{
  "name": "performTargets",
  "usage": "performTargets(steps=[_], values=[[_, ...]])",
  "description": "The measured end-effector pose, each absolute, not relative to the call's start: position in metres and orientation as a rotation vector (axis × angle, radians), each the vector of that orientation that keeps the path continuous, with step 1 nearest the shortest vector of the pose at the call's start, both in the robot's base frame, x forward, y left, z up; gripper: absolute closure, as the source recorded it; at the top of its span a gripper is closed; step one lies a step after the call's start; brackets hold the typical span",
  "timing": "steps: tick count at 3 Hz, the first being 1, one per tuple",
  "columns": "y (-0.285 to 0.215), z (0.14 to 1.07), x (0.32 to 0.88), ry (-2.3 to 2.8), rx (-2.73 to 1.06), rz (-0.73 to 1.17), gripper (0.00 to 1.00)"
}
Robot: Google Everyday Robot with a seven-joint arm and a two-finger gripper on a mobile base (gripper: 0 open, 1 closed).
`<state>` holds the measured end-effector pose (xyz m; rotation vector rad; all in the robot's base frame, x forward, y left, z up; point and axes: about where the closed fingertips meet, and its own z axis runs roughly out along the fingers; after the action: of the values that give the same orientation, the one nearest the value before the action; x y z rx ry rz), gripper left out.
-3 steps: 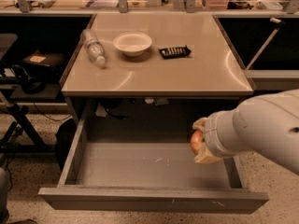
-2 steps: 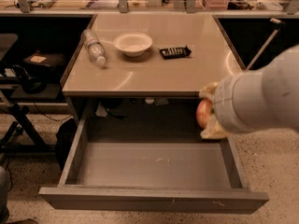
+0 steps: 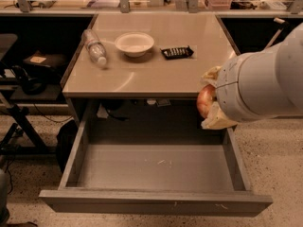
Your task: Pick apple from top drawer and place on counter
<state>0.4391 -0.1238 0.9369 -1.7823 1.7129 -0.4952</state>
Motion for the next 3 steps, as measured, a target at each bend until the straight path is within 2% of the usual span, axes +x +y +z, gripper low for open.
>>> performTargets(steps=[1,3], values=[[-0.116,0.959,0.462,1.634,-1.809,-0.517,1.00],[-0.119,0.950,0.583,1.581,-2.062,-0.491,1.00]])
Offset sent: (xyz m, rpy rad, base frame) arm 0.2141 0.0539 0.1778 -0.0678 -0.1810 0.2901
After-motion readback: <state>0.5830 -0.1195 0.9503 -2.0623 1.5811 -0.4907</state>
